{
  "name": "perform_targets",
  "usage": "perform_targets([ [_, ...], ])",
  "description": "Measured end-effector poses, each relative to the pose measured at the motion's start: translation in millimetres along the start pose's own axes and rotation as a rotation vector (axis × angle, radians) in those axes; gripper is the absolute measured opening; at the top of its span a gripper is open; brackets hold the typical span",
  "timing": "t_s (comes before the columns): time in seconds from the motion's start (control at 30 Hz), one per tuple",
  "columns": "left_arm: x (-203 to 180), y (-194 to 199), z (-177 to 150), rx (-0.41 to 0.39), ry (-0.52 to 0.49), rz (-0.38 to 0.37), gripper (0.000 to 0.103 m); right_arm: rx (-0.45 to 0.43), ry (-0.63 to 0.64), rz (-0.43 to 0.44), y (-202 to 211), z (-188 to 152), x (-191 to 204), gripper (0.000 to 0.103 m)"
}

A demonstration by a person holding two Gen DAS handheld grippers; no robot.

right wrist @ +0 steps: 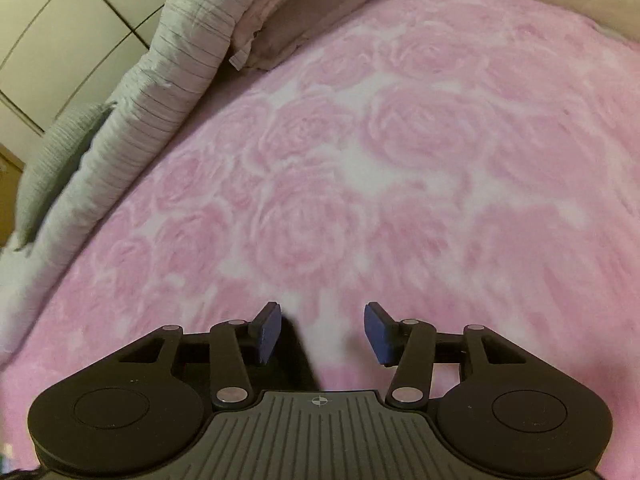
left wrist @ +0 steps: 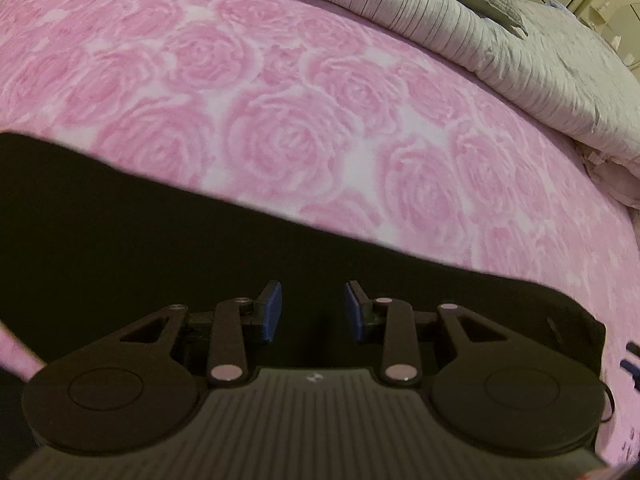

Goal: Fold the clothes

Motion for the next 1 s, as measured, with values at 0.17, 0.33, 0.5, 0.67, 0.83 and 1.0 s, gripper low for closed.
perform_targets([
  [0.17,12.5,28.0,-39.6,0.028,0.048,0.010,0.029,0.081,-0.107,-0.050,52.1,-60.6,-56.3,0.050],
  [0.33,25.3,54.0,-76.6,0.050,0.089,0.005,0.029,0.097,-0.331,-0.102,103.4,-123.1,-110.3,0.050],
  [0.5,38.1,67.3,-101.5,0.072,0.076,-0.033,0.029,0.066,-0.449,-0.105,132.1,-167.7,-123.4,0.050],
  [0.67,67.3,85.0,-121.2,0.061,0.064,-0.073,0.029,0.033,-0.455,-0.106,136.3,-195.3,-116.7,0.050],
  [0.83,131.8,111.1,-148.5,0.046,0.156,-0.040,0.029,0.023,-0.467,-0.111,114.0,-212.8,-112.4,0.050],
  [1.0,214.2,139.1,-163.9,-0.029,0.332,0.021,0.032,-0.080,-0.534,-0.129,119.4,-224.3,-112.0,0.050],
])
Point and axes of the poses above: each gripper's, at about its wrist camera, not at the fingertips, and y roughly against the way its jaws point, x to its left, z to its top, the point moved 6 cm from there along -y, roughly the way its jaws point, and after that the axes turned 3 degrees about x, right-handed, at the moved point
